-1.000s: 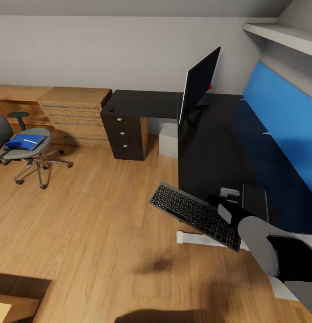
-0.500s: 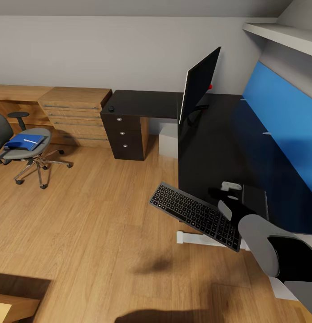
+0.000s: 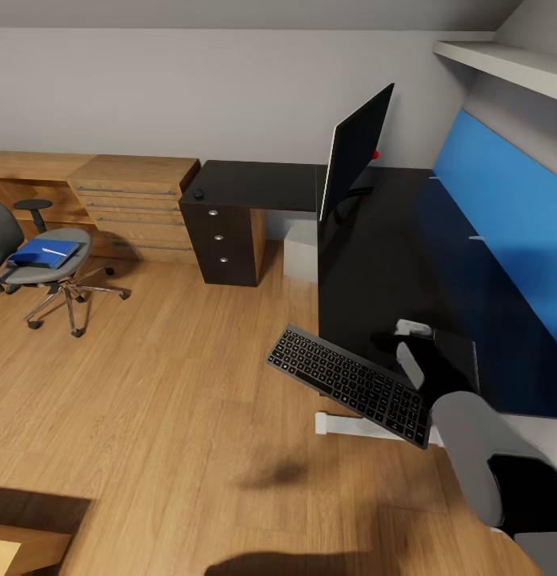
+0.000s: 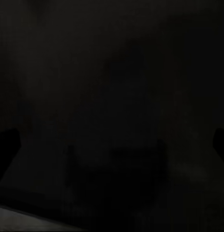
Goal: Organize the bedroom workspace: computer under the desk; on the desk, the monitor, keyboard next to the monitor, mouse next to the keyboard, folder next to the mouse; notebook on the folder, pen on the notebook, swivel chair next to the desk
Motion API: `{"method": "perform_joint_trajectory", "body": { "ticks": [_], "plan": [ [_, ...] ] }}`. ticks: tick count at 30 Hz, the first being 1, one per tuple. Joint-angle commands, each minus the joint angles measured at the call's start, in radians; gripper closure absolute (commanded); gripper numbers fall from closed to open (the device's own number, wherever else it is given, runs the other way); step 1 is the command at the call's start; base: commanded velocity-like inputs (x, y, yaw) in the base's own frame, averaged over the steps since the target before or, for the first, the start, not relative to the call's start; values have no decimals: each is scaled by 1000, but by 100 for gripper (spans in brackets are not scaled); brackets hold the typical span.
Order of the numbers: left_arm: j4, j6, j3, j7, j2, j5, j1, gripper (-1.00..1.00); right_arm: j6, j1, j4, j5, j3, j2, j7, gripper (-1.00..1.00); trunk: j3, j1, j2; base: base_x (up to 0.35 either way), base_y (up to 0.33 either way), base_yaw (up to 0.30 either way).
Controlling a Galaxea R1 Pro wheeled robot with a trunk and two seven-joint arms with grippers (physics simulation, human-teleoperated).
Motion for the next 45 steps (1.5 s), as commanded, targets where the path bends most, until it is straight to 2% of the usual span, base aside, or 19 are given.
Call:
{"method": "perform_joint_trajectory", "body": {
  "ticks": [1, 3, 4, 7, 13, 14, 15, 17, 18, 22, 23, 24, 30, 38, 45],
  "plan": [
    [-1, -3, -8, 8, 0, 3, 0, -100, 31, 18, -46, -29, 0, -3, -6, -100, -1, 0, -1, 0, 0, 0],
    [-1, -3, -9, 8, 0, 3, 0, -100, 79, 58, -133, -66, -2, -11, -7, -100, -1, 0, -1, 0, 0, 0],
    [0, -3, -9, 8, 0, 3, 0, -100, 154, 147, -302, -136, -6, -24, -8, -100, -1, 0, -1, 0, 0, 0],
    [0, -3, -9, 8, 0, 3, 0, -100, 189, 210, -410, -192, -19, -28, -9, -100, -1, 0, -1, 0, 0, 0],
    [0, -3, -9, 8, 1, 3, 0, -100, 219, 299, -555, -328, -74, -30, -9, -100, -1, 0, -1, 0, 0, 0],
    [0, -3, -9, 9, 1, 4, -1, -100, 224, 322, -591, -383, -98, -31, -10, -100, -1, 0, -1, 0, 0, 0],
    [0, -3, -8, 9, 1, 4, -1, -100, 226, 333, -608, -411, -111, -32, -10, -100, -1, 0, -1, 0, 0, 0],
    [0, -3, -9, 10, 2, 4, 0, -100, 232, 389, -682, -519, -168, -33, -11, -100, -1, 0, -1, 0, 0, 0],
    [0, -3, -10, 9, 3, 5, 0, -100, 234, 411, -711, -552, -189, -33, -10, -100, -1, 0, -1, 0, 0, 0],
    [0, -3, -10, 9, 3, 5, 0, -100, 236, 431, -750, -592, -215, -31, -10, -100, -1, 0, -1, 0, 0, 0],
    [0, -3, -10, 8, 3, 5, 0, -100, 237, 439, -762, -614, -225, -31, -10, -100, -1, 0, -1, 0, 0, 0],
    [0, -3, -10, 8, 3, 5, 0, -100, 237, 453, -772, -656, -244, -31, -10, -100, -1, 0, -1, -21, 0, 0],
    [0, -3, -10, 9, 4, 5, 0, -100, 237, 469, -781, -724, -272, -30, -10, -100, -1, 0, -1, -140, 0, 0],
    [-1, -3, -10, 10, 5, 5, 0, -100, 235, 476, -779, -743, -279, -30, -9, -100, -1, 0, -1, -302, 0, -31],
    [-1, -3, -10, 10, 5, 5, -1, -100, 233, 477, -777, -746, -280, -29, -8, -100, -1, 0, -1, -331, 0, -221]
  ]
}}
